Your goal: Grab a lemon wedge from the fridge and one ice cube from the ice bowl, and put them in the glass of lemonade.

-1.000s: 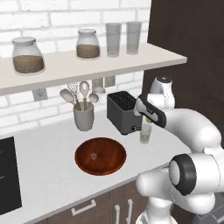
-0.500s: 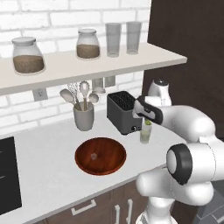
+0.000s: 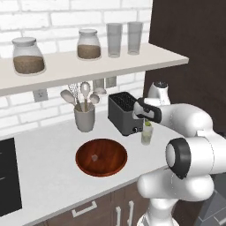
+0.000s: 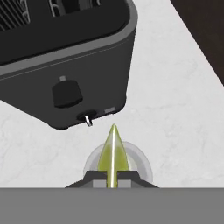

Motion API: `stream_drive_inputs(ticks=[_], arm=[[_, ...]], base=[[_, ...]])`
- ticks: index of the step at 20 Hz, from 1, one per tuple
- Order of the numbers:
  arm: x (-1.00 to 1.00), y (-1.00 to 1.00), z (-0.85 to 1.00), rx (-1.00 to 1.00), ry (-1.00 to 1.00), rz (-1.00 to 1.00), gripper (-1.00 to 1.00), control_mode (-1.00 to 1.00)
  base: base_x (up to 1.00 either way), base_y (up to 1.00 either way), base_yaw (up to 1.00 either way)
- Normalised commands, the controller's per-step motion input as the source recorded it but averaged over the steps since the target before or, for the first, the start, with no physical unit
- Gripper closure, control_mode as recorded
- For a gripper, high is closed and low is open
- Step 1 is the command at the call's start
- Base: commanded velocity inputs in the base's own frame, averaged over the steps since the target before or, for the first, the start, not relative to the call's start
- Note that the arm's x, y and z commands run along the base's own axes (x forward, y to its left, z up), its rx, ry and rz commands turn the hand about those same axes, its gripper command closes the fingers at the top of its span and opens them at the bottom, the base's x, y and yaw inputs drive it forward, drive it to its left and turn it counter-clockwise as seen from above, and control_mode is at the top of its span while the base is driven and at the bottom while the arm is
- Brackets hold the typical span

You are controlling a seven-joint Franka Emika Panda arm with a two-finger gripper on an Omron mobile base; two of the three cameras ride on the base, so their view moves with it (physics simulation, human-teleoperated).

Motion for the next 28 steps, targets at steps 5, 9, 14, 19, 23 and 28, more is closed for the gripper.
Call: stream_drive_inputs(ticks=[5, 9, 14, 19, 23, 28], arm=[[0.0, 0.0, -0.27, 0.0, -0.02, 0.0, 1.0, -1.0], [0.0, 0.0, 0.0, 0.0, 0.0, 0.0, 1.0, -1.0], [0.0, 0.0, 0.0, 0.0, 0.0, 0.0, -1.0, -1.0], [0.0, 0.0, 0.0, 0.0, 0.0, 0.0, -1.0, -1.0], [-0.03, 0.0, 0.0, 0.0, 0.0, 0.0, -1.0, -1.0], [-0.38, 0.0, 0.01, 0.0, -0.07, 0.0, -1.0, -1.0]], base=[[0.0, 0.0, 0.0], [0.0, 0.0, 0.0], [0.0, 0.0, 0.0], [0.0, 0.0, 0.0], [0.0, 0.0, 0.0], [0.0, 0.0, 0.0]])
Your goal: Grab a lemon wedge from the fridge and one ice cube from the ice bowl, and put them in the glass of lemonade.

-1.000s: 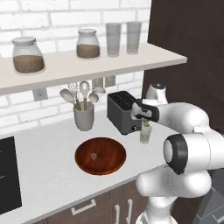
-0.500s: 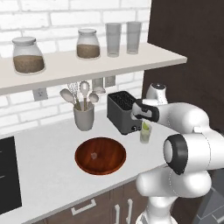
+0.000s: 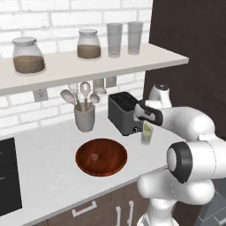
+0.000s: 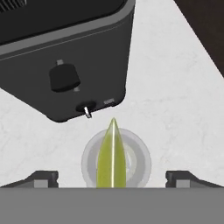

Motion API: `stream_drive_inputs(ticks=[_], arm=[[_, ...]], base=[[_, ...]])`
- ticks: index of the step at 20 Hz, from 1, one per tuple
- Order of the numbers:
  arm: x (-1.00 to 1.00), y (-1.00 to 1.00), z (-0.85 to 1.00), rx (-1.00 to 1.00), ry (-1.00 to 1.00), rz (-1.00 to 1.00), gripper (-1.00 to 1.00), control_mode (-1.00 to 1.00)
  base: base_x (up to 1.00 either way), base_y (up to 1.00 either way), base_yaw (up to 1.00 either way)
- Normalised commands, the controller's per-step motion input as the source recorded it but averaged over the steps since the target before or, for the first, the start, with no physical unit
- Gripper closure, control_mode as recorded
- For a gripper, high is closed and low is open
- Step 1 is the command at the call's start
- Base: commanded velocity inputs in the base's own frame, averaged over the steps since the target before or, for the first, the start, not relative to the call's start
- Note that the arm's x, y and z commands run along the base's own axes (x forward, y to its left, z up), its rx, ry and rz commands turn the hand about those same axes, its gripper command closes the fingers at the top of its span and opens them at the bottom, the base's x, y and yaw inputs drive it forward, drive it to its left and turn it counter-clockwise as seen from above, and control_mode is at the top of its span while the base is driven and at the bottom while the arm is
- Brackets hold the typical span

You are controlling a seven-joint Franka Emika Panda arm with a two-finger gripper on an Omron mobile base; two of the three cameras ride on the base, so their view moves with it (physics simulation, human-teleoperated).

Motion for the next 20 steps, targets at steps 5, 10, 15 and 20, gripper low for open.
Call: stream_drive_inputs(ticks=[5, 10, 15, 20], arm=[[-0.6, 0.0, 0.04, 0.0, -0.15, 0.0, -1.0, -1.0], [-0.47, 0.22, 0.29, 0.0, -0.02, 0.0, -1.0, -1.0], [-0.76, 0.01, 0.61, 0.01, 0.0, 0.0, -1.0, -1.0], [-0.76, -0.02, 0.65, 0.01, 0.0, 0.0, -1.0, -1.0]], base=[[0.0, 0.0, 0.0], [0.0, 0.0, 0.0], [0.0, 0.0, 0.0], [0.0, 0.0, 0.0]])
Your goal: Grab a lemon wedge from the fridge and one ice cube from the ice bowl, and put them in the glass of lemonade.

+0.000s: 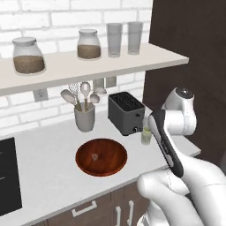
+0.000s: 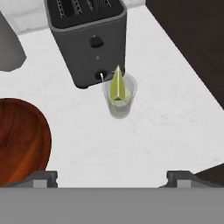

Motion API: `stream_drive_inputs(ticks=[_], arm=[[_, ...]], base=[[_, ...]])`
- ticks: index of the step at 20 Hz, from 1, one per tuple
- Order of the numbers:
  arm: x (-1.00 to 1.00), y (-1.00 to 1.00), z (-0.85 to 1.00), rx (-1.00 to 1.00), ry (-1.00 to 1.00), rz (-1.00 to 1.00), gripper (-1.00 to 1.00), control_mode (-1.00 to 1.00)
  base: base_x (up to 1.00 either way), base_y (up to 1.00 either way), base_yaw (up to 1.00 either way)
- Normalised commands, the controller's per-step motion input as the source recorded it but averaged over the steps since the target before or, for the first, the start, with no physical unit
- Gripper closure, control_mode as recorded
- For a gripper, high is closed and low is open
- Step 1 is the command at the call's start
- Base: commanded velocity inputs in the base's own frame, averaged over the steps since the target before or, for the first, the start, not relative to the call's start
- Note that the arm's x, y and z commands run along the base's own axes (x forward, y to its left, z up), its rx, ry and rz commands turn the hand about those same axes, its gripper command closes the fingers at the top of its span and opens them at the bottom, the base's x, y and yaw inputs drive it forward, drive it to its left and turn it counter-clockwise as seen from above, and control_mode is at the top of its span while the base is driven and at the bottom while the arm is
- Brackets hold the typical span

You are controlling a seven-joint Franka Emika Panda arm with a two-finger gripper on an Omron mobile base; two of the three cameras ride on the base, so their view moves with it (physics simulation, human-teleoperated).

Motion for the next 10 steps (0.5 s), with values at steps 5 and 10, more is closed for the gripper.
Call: stream_drive_inputs(ticks=[5, 10], arm=[[-0.88, 0.01, 0.52, 0.0, 0.0, 0.0, -1.0, -1.0], [-0.54, 0.0, 0.42, 0.0, 0.0, 0.0, -1.0, -1.0]], base=[[0.0, 0.0, 0.0], [0.0, 0.0, 0.0]])
